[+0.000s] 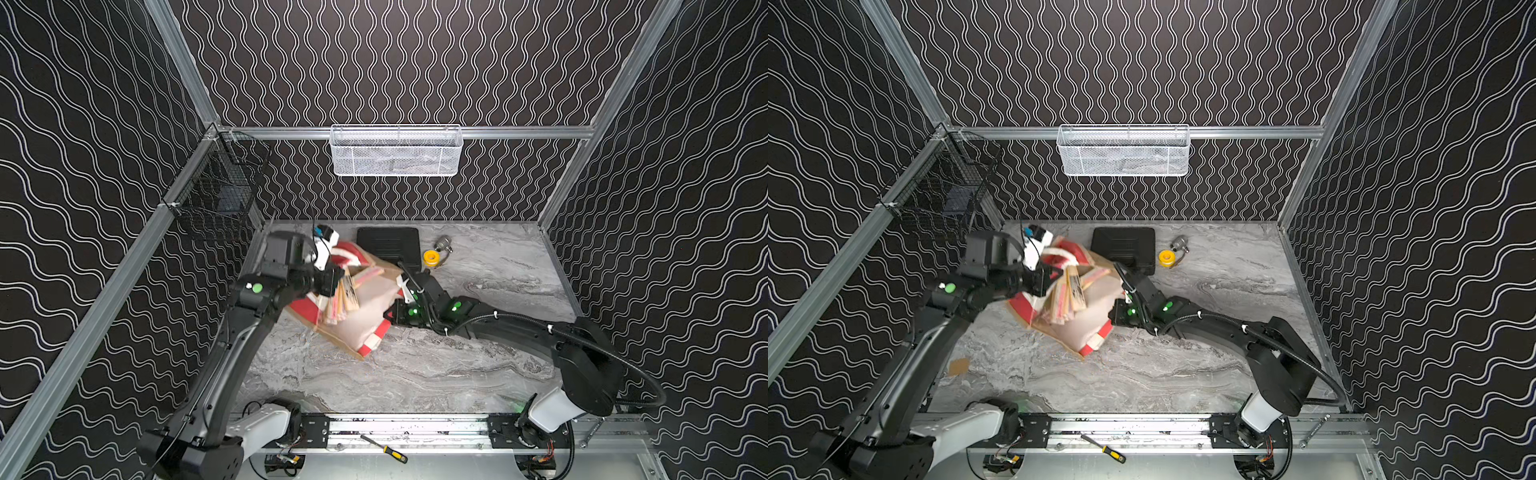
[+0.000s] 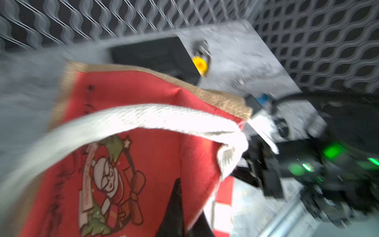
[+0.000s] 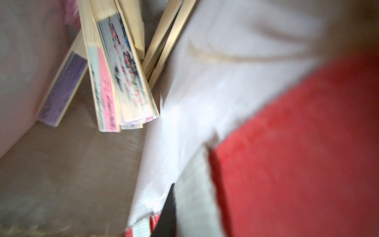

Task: Take out the folding fans from the tote bags
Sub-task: Adjust the canvas bag at the center of the board.

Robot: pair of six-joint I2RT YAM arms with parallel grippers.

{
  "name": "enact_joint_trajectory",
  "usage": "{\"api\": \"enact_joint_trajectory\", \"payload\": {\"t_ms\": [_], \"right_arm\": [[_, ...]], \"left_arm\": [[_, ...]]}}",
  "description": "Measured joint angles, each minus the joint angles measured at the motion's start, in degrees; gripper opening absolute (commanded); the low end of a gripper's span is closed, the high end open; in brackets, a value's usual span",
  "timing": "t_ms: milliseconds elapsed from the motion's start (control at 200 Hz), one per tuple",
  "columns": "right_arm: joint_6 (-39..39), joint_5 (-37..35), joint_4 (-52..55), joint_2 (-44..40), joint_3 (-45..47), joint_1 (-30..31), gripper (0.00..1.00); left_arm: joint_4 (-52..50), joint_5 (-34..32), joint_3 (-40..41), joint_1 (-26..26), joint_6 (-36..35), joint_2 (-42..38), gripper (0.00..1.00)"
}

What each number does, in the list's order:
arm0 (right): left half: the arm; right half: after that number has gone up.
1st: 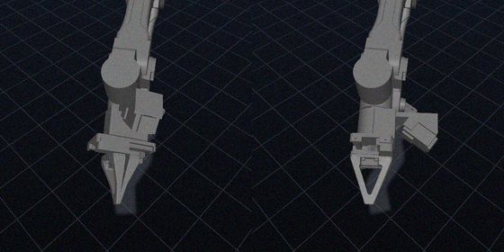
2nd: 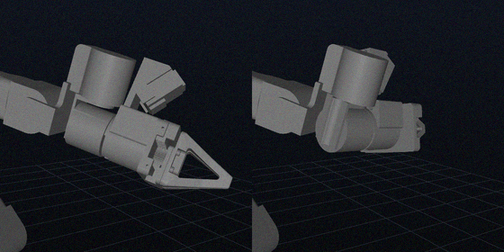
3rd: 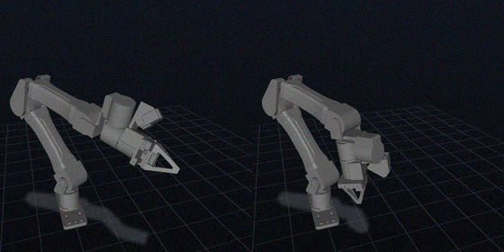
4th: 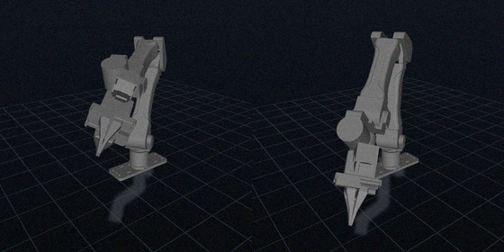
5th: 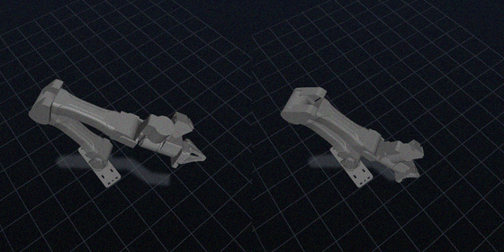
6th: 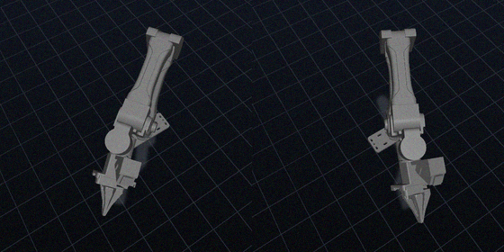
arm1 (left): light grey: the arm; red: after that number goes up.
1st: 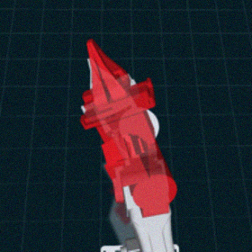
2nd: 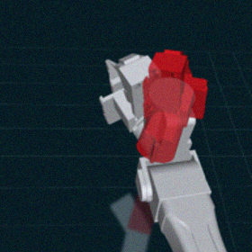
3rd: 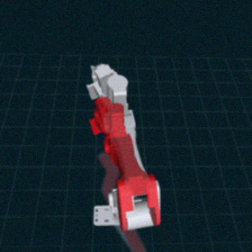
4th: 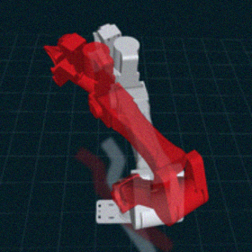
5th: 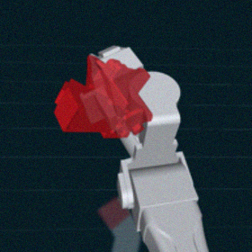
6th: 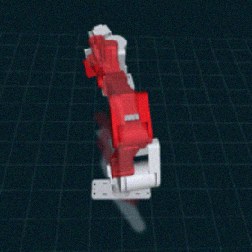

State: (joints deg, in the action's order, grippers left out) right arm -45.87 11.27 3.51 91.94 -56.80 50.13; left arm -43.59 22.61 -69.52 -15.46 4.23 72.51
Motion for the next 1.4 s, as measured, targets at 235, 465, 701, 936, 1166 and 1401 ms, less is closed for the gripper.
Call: {"api": "enact_joint_trajectory", "payload": {"t_ms": [235, 465, 701, 936, 1166, 1401], "right_arm": [[-0.61, 1.51, -10.56, -1.46, 8.70, -0.04, 0.50], [4.42, 1.92, -19.89, -9.25, 16.50, -0.11, 0.72], [16.59, -1.05, -28.00, -22.93, 29.38, -0.09, 0.77], [22.77, -3.48, -29.05, -32.61, 33.18, -0.13, 0.75], [20.39, 3.17, -26.29, -28.00, 25.81, 0.04, 0.67], [13.29, 3.93, -23.58, -23.15, 23.06, 1.66, 0.65]], "left_arm": [[0.20, 0.52, -1.44, -1.11, -1.25, 1.73, 0.00], [1.25, 2.23, -4.42, -1.16, -1.92, 5.44, 0.00], [1.01, -2.71, -7.28, -1.38, -5.84, 7.65, 0.00], [0.70, -8.68, -11.15, -3.21, -13.77, 7.48, 0.00], [4.83, -13.16, -9.09, -6.67, -22.43, 6.51, 0.00], [6.78, -13.75, -6.56, -7.17, -21.90, 7.76, 0.00]]}}
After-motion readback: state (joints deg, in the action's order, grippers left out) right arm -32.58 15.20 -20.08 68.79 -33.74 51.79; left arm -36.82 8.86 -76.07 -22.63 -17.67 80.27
